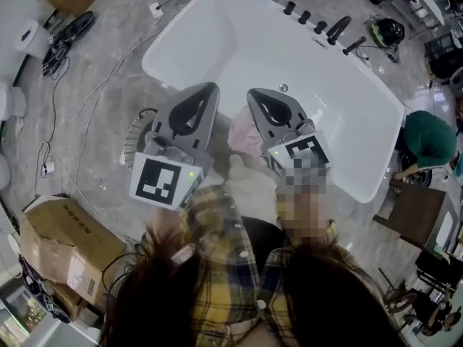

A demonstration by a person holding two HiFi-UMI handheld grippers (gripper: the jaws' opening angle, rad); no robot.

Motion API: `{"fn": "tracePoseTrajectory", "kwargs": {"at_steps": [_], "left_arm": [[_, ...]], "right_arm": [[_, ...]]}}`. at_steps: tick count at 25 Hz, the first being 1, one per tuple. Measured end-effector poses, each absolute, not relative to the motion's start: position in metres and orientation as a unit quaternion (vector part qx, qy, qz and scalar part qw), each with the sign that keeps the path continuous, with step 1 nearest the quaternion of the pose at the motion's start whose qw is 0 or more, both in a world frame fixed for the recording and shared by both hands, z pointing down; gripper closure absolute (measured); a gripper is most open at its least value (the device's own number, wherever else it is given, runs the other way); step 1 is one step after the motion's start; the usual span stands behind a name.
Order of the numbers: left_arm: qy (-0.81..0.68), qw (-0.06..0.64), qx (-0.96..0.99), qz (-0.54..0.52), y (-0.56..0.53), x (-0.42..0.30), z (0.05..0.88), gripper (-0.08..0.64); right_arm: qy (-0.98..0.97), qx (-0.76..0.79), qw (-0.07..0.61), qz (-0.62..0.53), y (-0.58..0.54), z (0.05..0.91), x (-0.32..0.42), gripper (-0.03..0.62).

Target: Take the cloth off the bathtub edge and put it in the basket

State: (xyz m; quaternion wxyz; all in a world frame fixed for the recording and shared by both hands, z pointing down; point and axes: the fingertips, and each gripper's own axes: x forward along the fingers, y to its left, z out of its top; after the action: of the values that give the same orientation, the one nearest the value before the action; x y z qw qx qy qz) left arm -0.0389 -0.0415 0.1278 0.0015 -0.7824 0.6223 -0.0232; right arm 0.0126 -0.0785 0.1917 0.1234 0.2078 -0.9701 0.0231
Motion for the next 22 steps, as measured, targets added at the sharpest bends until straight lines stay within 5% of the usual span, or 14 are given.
{"fn": "tracePoseTrajectory", "kwargs": {"at_steps": [22], "left_arm": [[0.457, -0.071, -0.886, -0.038, -0.117, 0.049, 0.221, 0.543]], "right_arm": [[-0.900, 0.410, 0.129, 0.077, -0.136, 0.251, 0.107, 0.577]]}}
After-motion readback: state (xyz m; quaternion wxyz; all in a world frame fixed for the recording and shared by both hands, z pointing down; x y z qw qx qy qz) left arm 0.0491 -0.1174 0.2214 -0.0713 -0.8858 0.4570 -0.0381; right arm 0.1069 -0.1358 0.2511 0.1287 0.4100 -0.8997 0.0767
